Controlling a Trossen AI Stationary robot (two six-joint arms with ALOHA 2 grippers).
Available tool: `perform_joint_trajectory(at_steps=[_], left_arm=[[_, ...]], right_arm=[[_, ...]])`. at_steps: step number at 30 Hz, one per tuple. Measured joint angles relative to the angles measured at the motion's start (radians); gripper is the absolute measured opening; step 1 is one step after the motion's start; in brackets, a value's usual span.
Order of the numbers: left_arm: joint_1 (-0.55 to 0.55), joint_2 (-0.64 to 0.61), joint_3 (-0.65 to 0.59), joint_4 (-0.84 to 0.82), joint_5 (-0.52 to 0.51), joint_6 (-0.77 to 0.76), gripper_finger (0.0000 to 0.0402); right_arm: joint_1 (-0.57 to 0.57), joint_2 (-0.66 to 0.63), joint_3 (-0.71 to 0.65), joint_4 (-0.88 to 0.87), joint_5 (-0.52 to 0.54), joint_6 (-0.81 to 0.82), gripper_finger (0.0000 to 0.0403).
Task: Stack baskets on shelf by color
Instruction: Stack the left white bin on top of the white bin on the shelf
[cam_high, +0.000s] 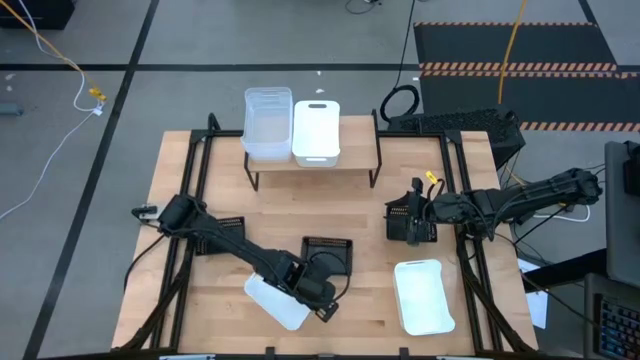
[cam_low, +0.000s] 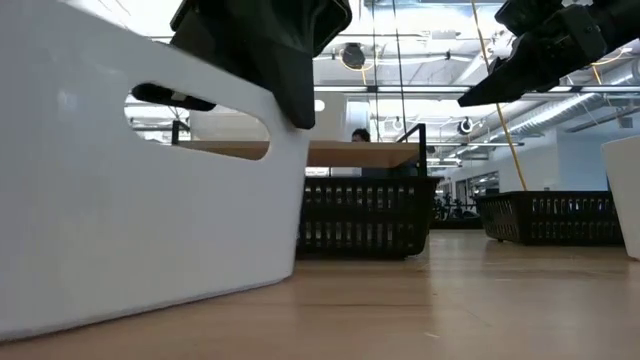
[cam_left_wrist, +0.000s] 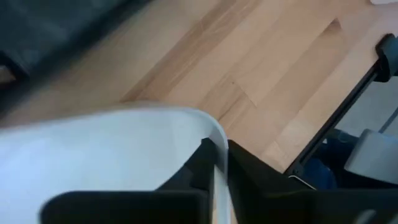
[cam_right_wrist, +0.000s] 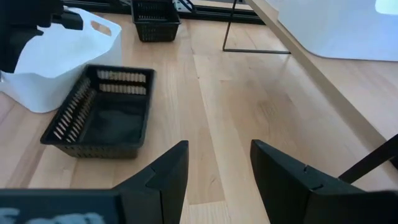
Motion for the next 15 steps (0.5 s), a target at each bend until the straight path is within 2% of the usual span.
perform_joint_trajectory(at_steps=[2, 11, 15], left_arm=[[0.001, 0.000, 0.001, -0.008, 0.002, 0.005, 0.0011], [-0.014, -0.074, 0.022, -0.028, 0.048, -0.155, 0.0005], [-0.036, -0.119, 0.059, -0.045, 0.023, -0.187, 0.0007]], right_arm=[[0.000, 0.000, 0.000, 0.000, 0.000, 0.000, 0.0169], [0.000, -0.001, 0.001, -0.011, 0.000, 0.000, 0.0169], [0.000, -0.001, 0.001, -0.011, 0.000, 0.007, 0.0169]])
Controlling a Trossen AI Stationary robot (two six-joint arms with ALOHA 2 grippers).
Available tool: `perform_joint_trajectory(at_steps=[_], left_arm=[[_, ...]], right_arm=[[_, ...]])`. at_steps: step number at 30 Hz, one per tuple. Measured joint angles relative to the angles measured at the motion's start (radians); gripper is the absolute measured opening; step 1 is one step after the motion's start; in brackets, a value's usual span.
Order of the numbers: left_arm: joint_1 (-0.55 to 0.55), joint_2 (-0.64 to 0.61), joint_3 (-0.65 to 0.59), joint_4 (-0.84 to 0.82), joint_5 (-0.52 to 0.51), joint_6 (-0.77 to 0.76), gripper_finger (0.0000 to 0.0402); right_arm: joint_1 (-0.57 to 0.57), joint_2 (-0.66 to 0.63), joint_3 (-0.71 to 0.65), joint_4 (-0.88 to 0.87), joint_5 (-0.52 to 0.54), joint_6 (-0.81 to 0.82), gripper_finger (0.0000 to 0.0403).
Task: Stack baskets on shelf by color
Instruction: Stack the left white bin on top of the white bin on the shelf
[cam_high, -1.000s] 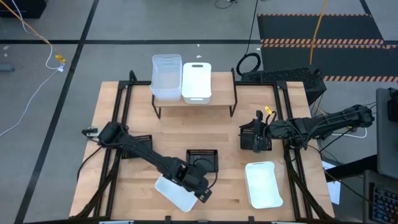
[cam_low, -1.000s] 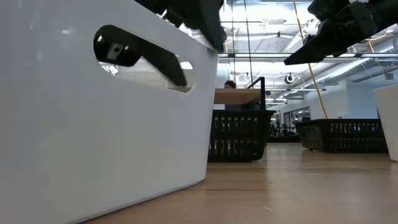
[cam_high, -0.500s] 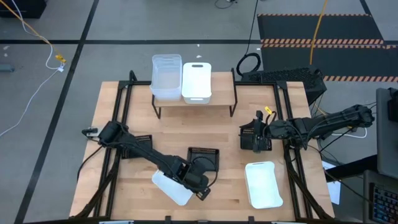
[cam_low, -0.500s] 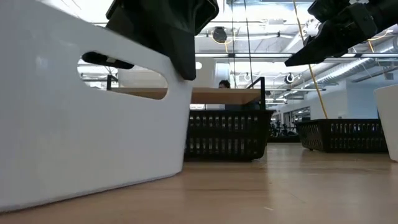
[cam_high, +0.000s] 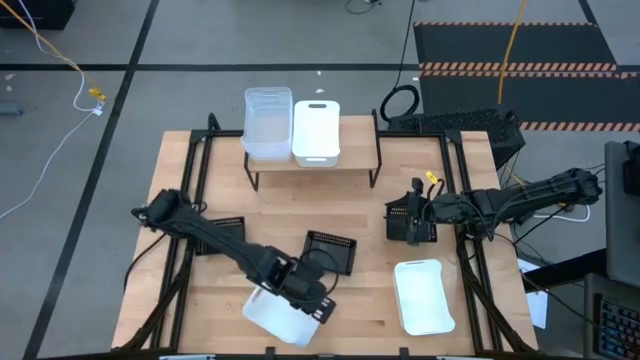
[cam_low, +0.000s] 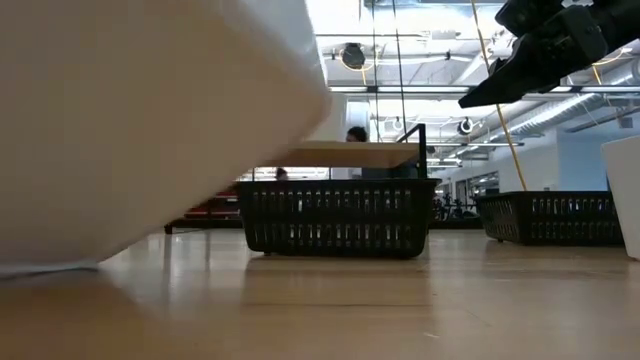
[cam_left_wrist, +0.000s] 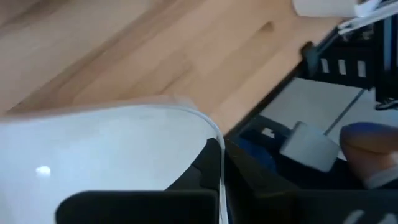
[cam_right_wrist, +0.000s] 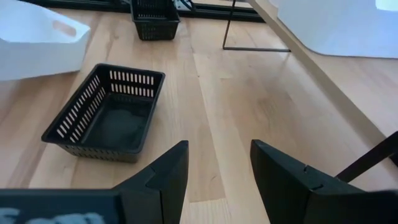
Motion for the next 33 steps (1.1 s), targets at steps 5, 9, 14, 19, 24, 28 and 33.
perform_joint_trajectory(at_steps=[5, 9, 14, 19, 24, 28, 33], left_arm=[[-0.026, -0.043, 0.072, -0.064, -0.011, 0.044, 0.0004], [-0.050, -0.057, 0.151, -0.120, 0.045, 0.140, 0.0005], [-0.083, -0.058, 0.285, -0.116, 0.215, 0.255, 0.0004], [-0.075, -0.057, 0.377, -0.203, 0.248, 0.368, 0.0006], [0.012, -0.057, 0.446, -0.345, 0.189, 0.400, 0.0005], [0.077, -0.056, 0.491, -0.365, 0.180, 0.486, 0.0004], [0.113, -0.056, 0.558, -0.358, 0.239, 0.704, 0.0007]], right_arm=[[0.000, 0.000, 0.000, -0.002, 0.000, 0.020, 0.0169], [0.000, 0.000, 0.000, 0.007, 0.000, 0.020, 0.0169], [0.000, 0.000, 0.000, 0.010, 0.000, 0.019, 0.0169], [0.000, 0.000, 0.000, 0.012, 0.000, 0.005, 0.0169], [0.000, 0.000, 0.000, 0.017, 0.000, -0.003, 0.0169], [0.000, 0.000, 0.000, 0.016, 0.000, -0.003, 0.0169], [0.000, 0.000, 0.000, 0.015, 0.000, -0.008, 0.0169]])
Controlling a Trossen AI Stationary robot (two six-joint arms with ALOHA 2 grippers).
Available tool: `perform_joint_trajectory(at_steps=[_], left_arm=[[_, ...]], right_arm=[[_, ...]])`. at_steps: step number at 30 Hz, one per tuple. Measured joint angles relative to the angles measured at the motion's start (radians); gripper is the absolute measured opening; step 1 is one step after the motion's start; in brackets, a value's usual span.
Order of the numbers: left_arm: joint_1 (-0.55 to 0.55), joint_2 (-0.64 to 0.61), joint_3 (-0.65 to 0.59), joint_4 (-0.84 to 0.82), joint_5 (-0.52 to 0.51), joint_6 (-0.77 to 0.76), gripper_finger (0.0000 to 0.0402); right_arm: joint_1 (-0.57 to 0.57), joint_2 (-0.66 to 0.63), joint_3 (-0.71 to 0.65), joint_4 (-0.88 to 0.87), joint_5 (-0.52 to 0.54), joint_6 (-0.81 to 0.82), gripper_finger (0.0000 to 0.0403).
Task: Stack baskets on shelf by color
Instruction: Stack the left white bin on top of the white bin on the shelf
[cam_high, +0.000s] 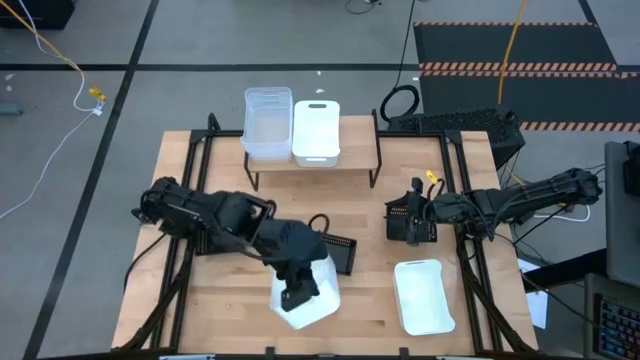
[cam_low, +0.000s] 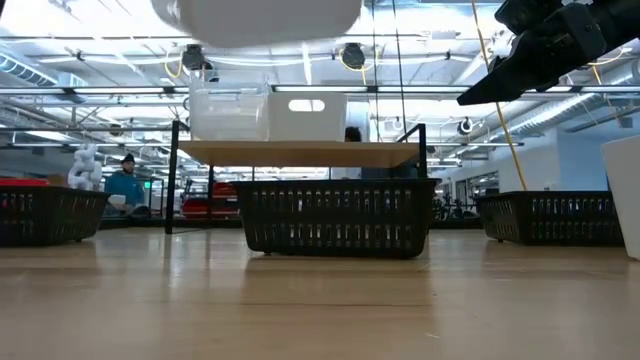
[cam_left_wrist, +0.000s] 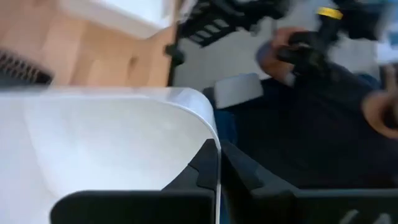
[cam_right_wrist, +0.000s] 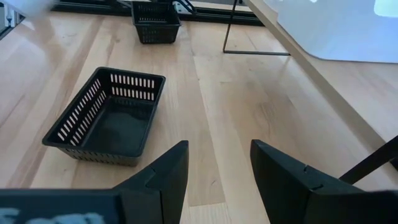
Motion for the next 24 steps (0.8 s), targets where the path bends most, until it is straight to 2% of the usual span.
perform_joint_trajectory(at_steps=[5, 10, 16, 22, 24], left_arm=[[0.027, 0.000, 0.111, 0.000, 0.027, 0.186, 0.0003], [0.058, -0.057, 0.125, 0.073, -0.054, 0.424, 0.0009], [0.085, -0.158, 0.133, 0.087, -0.268, 0.739, 0.0004], [0.100, -0.241, 0.135, 0.074, -0.686, 0.929, 0.0009], [0.126, -0.248, 0.135, 0.070, -0.747, 0.961, 0.0005]], right_arm=[[0.000, 0.000, 0.000, 0.000, 0.000, -0.014, 0.0169], [0.000, 0.000, 0.000, -0.002, 0.000, -0.022, 0.0169], [0.000, -0.002, 0.000, -0.009, 0.000, -0.022, 0.0169], [0.000, -0.002, 0.000, -0.010, 0.000, -0.030, 0.0169], [0.000, -0.002, 0.000, -0.009, 0.000, -0.036, 0.0169]])
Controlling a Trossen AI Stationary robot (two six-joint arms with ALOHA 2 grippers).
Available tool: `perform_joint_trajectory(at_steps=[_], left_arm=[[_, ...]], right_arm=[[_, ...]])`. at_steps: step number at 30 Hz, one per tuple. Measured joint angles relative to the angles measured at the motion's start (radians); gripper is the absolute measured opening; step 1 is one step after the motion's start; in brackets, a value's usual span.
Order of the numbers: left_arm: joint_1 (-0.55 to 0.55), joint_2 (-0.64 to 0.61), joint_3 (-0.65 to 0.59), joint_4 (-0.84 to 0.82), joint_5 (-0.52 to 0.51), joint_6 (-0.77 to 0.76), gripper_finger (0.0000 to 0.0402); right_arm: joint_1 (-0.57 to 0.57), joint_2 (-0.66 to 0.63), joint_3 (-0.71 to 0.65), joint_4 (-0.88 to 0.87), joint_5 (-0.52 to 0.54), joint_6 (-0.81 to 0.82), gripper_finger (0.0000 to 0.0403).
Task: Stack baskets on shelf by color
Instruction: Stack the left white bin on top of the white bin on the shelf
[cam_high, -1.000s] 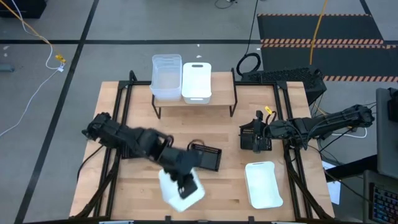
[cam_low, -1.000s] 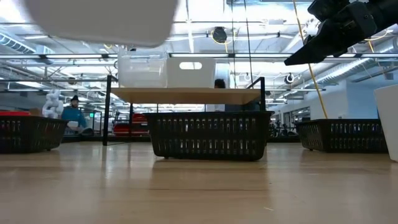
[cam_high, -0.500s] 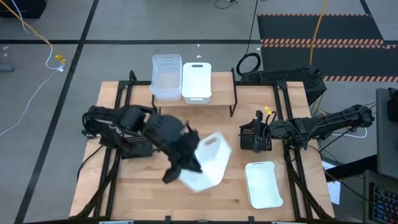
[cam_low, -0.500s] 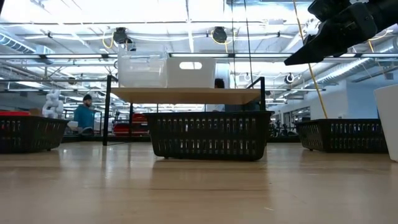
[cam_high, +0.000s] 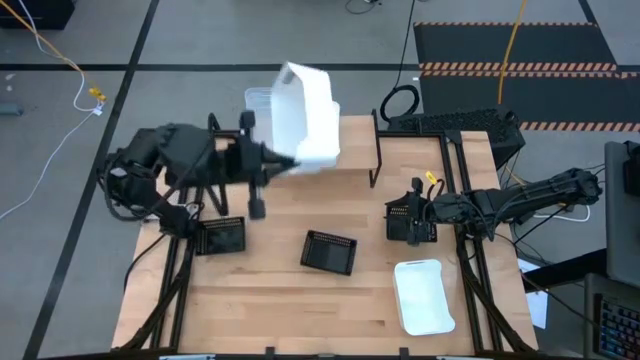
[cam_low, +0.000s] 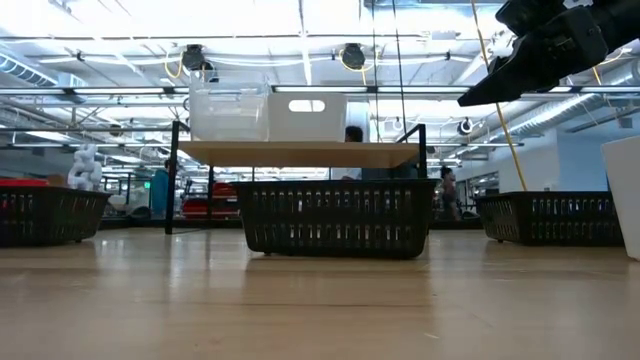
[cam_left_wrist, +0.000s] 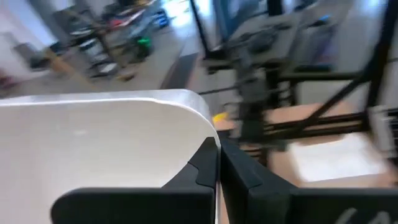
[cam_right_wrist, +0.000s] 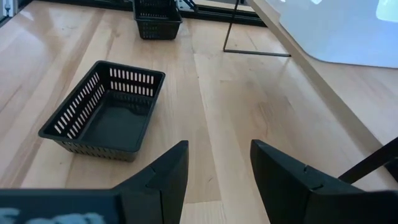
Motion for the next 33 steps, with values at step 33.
perform_joint_trajectory(at_steps=[33], left_arm=[[0.508, 0.319, -0.002, -0.181, 0.235, 0.132, 0.0006]], right_arm=[[0.000, 0.000, 0.000, -0.062, 0.003, 0.014, 0.0169]])
